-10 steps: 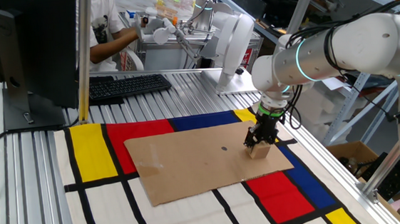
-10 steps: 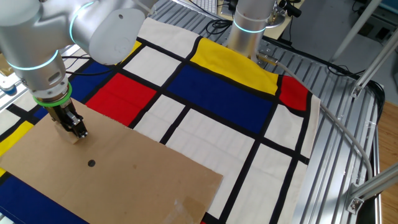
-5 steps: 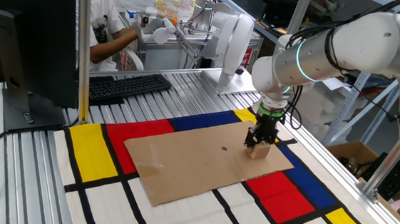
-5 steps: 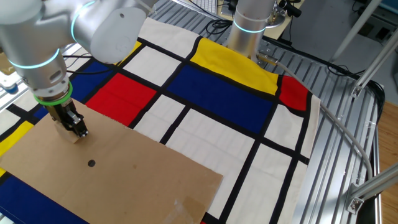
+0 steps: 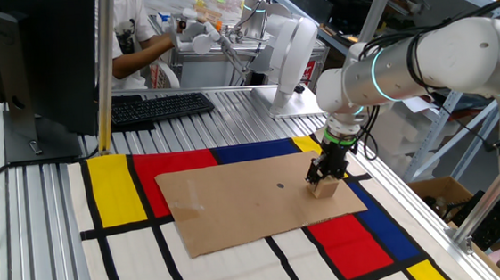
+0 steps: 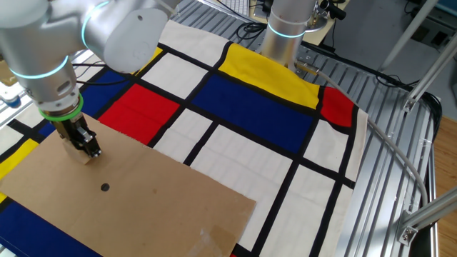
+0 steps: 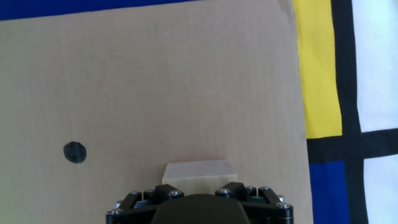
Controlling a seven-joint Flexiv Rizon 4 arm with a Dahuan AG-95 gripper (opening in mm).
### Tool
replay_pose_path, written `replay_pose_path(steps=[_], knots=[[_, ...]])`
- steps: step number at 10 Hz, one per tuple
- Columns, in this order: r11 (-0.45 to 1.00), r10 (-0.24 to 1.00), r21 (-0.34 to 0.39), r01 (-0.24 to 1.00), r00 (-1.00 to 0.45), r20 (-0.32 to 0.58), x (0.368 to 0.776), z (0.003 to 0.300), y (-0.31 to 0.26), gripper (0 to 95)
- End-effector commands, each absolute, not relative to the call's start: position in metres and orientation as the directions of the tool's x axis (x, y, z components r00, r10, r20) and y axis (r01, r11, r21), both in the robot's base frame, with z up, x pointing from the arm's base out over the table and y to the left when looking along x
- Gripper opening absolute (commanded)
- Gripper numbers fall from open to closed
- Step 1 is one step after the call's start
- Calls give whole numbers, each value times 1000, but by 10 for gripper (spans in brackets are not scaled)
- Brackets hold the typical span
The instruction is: Hold a small block with the gripper and sweep it from left to right on the table
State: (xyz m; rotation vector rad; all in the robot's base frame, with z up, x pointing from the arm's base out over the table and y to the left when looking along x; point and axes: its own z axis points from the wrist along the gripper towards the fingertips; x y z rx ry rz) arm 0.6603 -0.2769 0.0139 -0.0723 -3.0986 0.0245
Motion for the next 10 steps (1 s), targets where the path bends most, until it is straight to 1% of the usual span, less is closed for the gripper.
replay_pose_path(steps=[1, 3, 4, 10], knots=[[999, 38, -19, 37, -998, 39, 660, 14, -277, 0], [999, 21, -38, 19, -999, 31, 660, 16, -278, 0], [999, 23, -29, 22, -999, 34, 660, 16, -278, 0], [999, 14, -32, 14, -1000, 26, 660, 16, -279, 0]])
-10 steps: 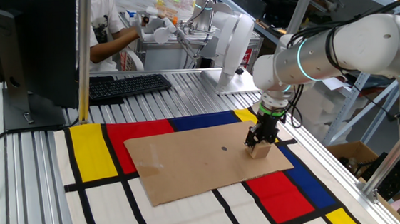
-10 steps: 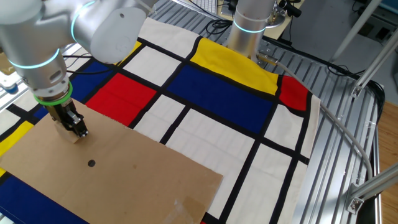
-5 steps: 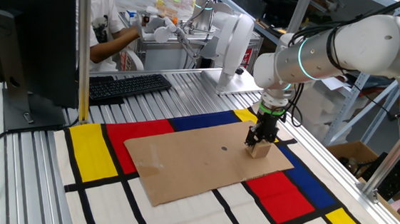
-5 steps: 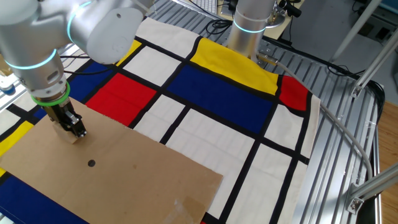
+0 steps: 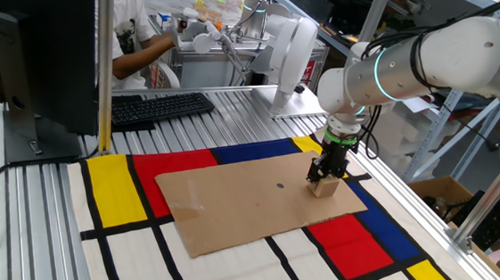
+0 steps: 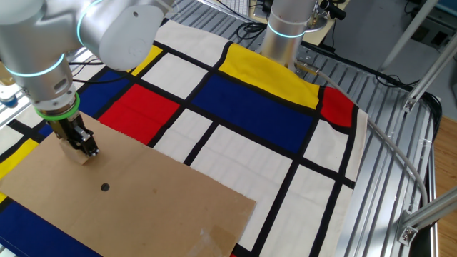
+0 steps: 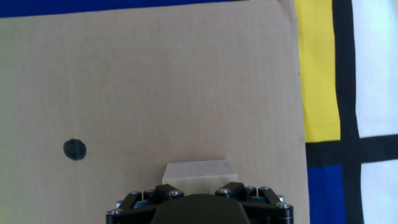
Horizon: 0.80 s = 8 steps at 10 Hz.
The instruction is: Hold a small block with the gripper and sweep it from left to right on the table
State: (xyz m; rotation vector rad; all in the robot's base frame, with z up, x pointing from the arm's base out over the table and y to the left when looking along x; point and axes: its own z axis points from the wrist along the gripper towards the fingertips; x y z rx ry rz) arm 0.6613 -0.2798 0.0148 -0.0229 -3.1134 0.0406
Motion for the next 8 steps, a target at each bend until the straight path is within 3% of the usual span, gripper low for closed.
replay_pose_path(steps=[1, 8], knots=[[999, 14, -32, 13, -1000, 26, 660, 16, -279, 0], [999, 15, -44, 14, -1000, 21, 660, 17, -281, 0]])
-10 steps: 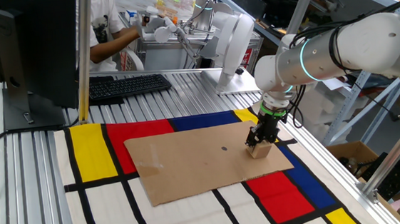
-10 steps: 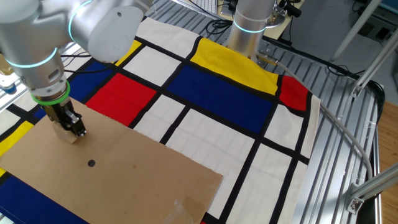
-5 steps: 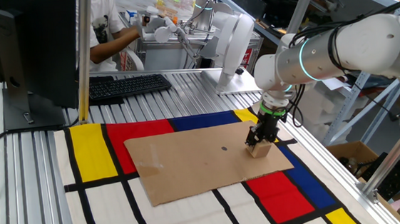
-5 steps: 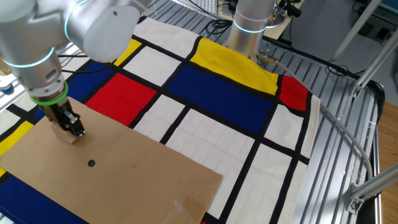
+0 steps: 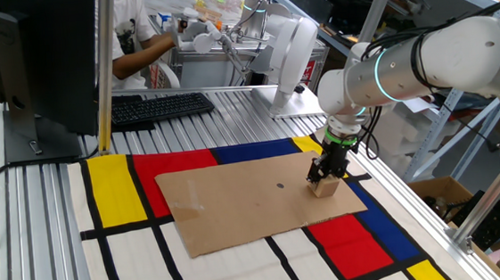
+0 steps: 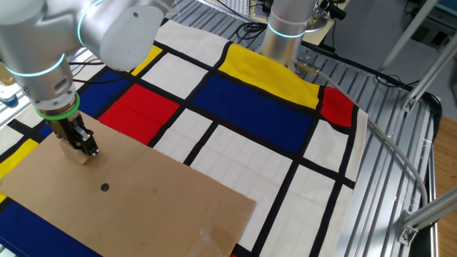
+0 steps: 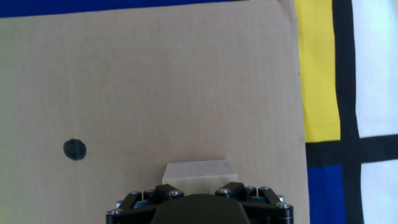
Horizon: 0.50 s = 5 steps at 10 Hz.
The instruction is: Hold a small block with the gripper and sweep it from left to right on the table
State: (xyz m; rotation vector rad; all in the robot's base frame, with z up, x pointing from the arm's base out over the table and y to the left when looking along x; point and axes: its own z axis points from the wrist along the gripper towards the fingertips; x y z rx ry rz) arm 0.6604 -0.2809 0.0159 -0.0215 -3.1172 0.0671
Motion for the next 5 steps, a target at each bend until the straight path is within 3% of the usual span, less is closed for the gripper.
replay_pose_path(steps=[1, 5], knots=[[999, 15, -47, 14, -1000, 22, 660, 18, -281, 0], [999, 17, -47, 16, -1000, 21, 660, 18, -281, 0]])
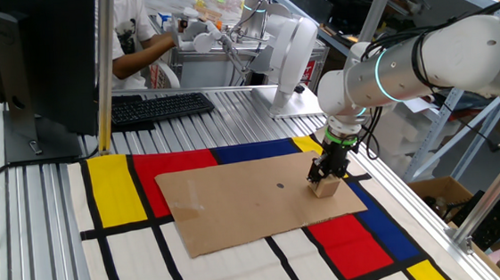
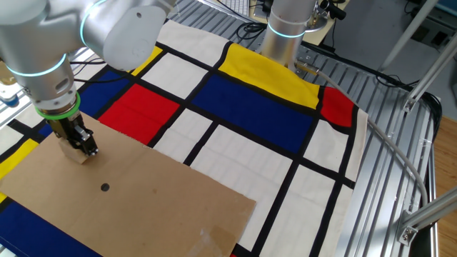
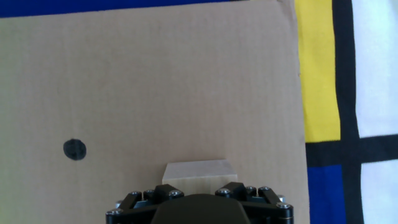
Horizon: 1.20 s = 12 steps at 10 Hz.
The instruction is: Hold a small block with the gripper and sweep it from left to right on the table
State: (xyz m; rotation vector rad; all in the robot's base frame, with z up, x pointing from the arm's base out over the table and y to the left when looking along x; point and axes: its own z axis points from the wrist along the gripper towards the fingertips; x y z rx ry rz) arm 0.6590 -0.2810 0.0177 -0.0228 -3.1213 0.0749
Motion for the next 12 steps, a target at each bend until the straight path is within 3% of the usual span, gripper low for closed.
replay_pose_path(steps=[1, 12], knots=[[999, 17, -47, 16, -1000, 21, 660, 18, -281, 0], [999, 20, -33, 19, -1000, 20, 659, 16, -284, 0]])
